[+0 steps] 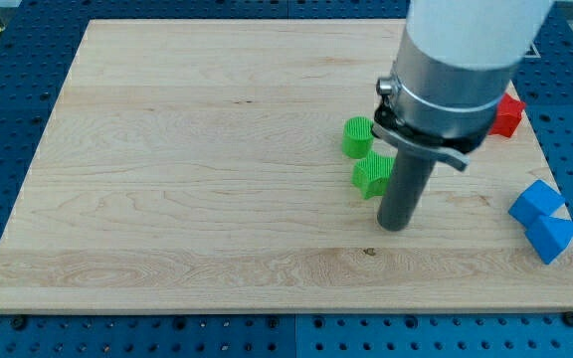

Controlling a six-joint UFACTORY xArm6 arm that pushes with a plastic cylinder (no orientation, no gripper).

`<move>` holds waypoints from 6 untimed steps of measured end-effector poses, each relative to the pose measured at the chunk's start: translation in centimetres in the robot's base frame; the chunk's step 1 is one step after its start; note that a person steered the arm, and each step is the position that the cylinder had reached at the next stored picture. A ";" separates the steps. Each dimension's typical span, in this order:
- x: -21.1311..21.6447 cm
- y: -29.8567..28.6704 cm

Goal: Move the arm close to the blue cube

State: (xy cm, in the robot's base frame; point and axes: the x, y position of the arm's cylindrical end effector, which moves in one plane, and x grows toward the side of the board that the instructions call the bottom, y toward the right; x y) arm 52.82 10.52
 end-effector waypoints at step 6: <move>-6.1 14.0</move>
